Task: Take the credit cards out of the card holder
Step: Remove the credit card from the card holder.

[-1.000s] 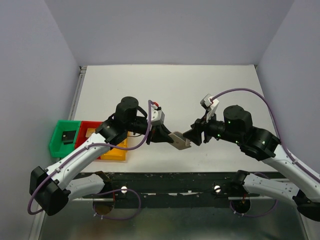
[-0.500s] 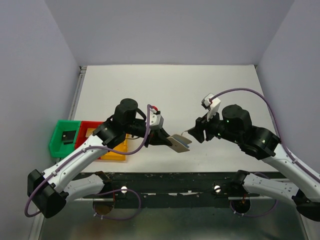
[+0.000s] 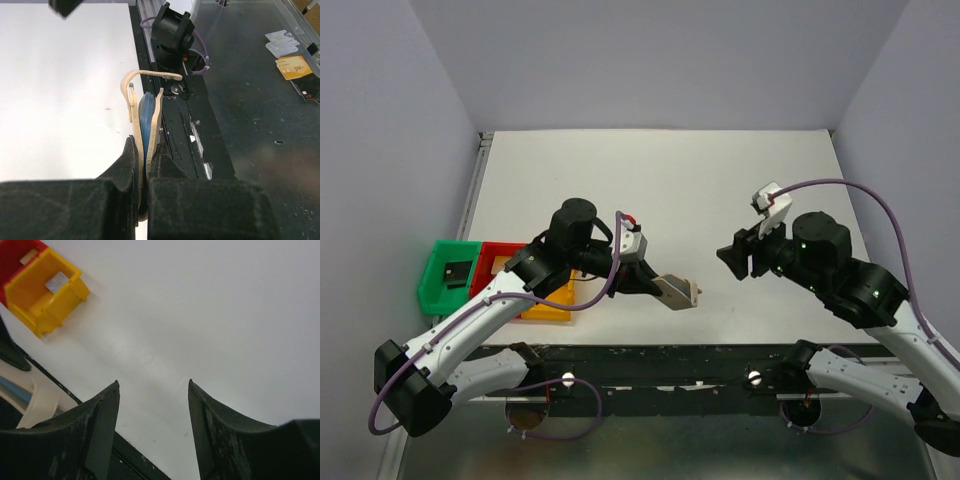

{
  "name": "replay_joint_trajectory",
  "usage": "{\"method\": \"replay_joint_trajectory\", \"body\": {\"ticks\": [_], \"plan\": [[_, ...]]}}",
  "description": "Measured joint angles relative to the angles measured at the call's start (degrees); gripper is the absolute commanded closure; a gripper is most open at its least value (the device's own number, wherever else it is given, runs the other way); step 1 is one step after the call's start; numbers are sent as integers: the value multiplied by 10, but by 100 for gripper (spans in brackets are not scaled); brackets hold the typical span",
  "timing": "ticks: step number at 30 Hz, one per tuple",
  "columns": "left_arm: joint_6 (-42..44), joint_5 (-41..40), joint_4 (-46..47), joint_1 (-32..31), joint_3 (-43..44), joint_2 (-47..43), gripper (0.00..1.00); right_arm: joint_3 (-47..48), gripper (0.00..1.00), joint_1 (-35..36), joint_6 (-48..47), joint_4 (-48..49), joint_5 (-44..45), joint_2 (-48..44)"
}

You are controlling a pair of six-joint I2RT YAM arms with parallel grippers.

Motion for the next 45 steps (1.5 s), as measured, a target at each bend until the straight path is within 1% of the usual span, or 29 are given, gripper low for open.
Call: {"method": "replay_joint_trajectory", "body": {"ticks": [3, 6, 11, 17, 25, 45], "plan": [[0, 1, -8, 0, 0, 0, 100, 17, 32, 0, -3, 8, -41, -25], [1, 2, -14, 0, 3, 1, 100, 50, 30, 0, -5, 21, -103, -28], [2, 4, -16, -3, 13, 4, 100, 68, 30, 0, -5, 38, -195, 3], [3, 8, -16, -13, 13, 6, 100, 52, 30, 0, -4, 42, -257, 51], [4, 8, -16, -17, 33, 24, 100, 43, 32, 0, -5, 42, -299, 61], [-7, 8, -1, -19, 41, 36, 100, 25, 41, 0, -7, 42, -331, 75]]}}
